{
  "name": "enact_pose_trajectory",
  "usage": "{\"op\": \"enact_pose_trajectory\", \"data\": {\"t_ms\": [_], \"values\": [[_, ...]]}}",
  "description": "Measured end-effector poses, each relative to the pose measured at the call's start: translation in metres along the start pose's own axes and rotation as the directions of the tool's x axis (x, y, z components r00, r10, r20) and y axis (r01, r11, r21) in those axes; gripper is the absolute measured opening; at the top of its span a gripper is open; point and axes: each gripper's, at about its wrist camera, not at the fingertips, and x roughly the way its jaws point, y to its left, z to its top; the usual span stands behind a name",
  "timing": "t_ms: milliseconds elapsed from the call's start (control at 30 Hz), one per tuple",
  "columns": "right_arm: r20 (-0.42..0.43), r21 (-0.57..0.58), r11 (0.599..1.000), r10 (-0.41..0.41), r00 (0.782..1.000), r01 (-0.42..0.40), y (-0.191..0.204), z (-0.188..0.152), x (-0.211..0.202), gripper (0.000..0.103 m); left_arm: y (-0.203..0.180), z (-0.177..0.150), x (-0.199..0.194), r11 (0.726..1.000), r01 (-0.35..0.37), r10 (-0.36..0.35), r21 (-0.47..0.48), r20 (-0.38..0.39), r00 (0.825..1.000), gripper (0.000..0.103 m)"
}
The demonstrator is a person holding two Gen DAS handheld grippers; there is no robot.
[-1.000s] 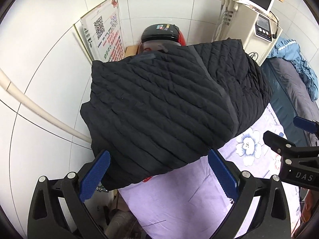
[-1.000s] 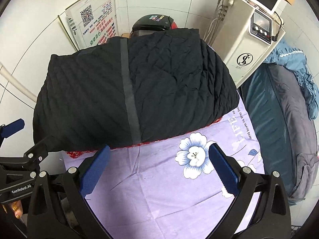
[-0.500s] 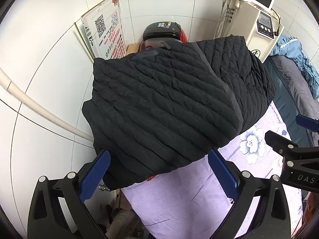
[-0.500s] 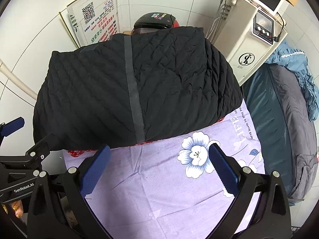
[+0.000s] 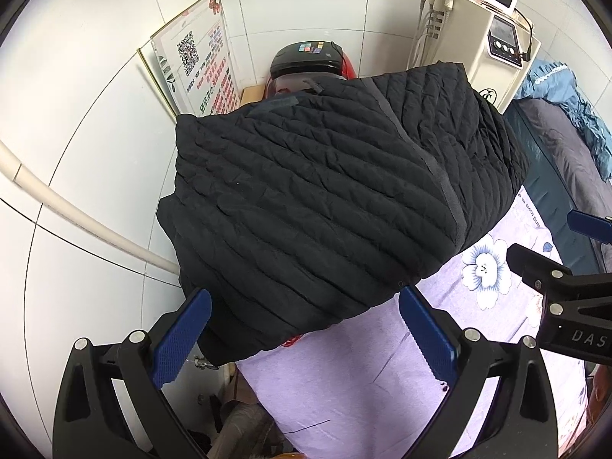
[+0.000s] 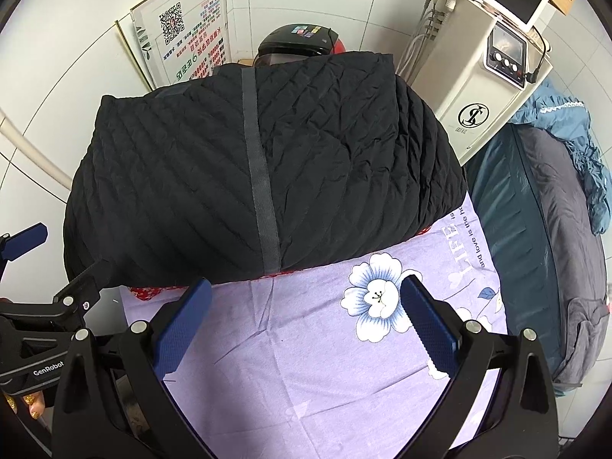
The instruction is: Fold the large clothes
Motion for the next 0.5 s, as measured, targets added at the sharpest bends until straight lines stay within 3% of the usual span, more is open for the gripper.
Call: {"op": "enact_pose_trajectory", "data": {"t_ms": [500], "values": [[0.000,-0.004,1.000,-0.002,1.000,0.002,0.0012,0.0005,-0.0001,0.097,0.0001,-0.0013,-0.0005,1.000,-0.006,0.006,-0.002,0.000,1.000,0.097]]}}
